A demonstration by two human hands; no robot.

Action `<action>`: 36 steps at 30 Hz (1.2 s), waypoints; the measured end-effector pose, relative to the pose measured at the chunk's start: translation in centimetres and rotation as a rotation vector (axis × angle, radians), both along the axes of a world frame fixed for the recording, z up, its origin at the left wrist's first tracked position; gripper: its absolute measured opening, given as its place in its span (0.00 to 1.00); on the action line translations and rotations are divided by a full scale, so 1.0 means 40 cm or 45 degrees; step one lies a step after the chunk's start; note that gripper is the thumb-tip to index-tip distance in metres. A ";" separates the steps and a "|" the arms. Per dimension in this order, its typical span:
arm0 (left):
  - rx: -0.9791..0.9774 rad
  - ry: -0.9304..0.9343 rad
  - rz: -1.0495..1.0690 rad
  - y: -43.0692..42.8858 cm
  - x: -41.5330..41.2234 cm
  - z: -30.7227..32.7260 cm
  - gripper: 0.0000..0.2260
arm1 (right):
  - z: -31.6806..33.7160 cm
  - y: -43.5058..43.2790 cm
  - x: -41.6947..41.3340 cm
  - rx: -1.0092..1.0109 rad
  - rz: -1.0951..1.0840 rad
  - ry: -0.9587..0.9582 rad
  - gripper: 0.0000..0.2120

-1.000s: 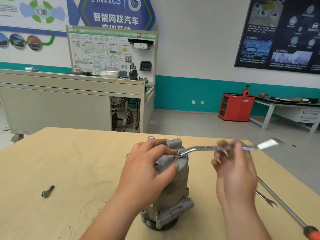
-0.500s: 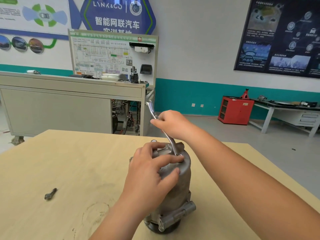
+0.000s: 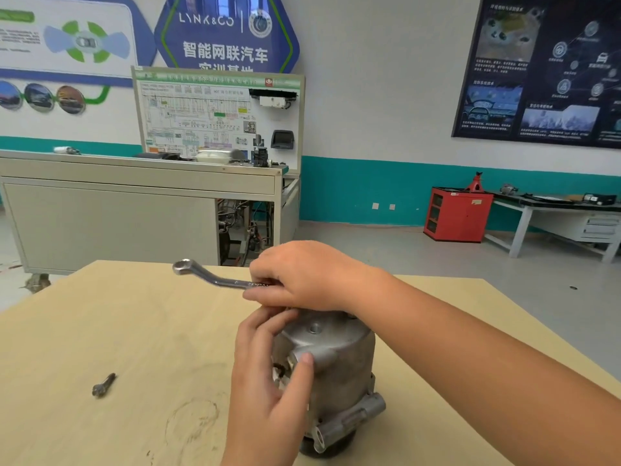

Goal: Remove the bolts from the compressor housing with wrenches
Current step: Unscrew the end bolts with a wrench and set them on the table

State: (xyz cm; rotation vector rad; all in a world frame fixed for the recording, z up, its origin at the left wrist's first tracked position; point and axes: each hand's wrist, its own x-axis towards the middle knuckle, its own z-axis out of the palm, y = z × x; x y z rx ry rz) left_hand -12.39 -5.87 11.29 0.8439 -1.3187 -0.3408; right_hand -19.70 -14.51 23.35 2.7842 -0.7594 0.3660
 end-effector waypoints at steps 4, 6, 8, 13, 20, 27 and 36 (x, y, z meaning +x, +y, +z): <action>-0.143 0.779 0.031 -0.006 0.023 -0.005 0.20 | -0.047 0.066 -0.027 0.070 0.221 -0.151 0.12; -0.181 0.942 0.175 -0.015 0.056 -0.008 0.24 | -0.076 0.103 -0.054 0.080 0.309 -0.268 0.11; -0.195 1.120 0.186 -0.018 0.084 0.000 0.25 | -0.110 0.132 -0.098 0.050 0.392 -0.432 0.11; -0.201 0.652 0.164 -0.015 0.078 0.031 0.23 | -0.223 0.177 -0.240 0.213 0.492 -0.995 0.16; 0.296 -0.836 -0.055 -0.067 0.028 0.111 0.32 | -0.214 0.111 -0.271 0.905 0.266 -2.750 0.17; 0.374 -0.654 -0.161 -0.063 0.018 0.063 0.43 | -0.133 -0.115 -0.280 1.138 -0.600 -2.216 0.15; 0.458 -0.428 -0.057 -0.050 0.016 0.036 0.37 | -0.002 -0.182 -0.125 0.829 -0.729 -0.735 0.18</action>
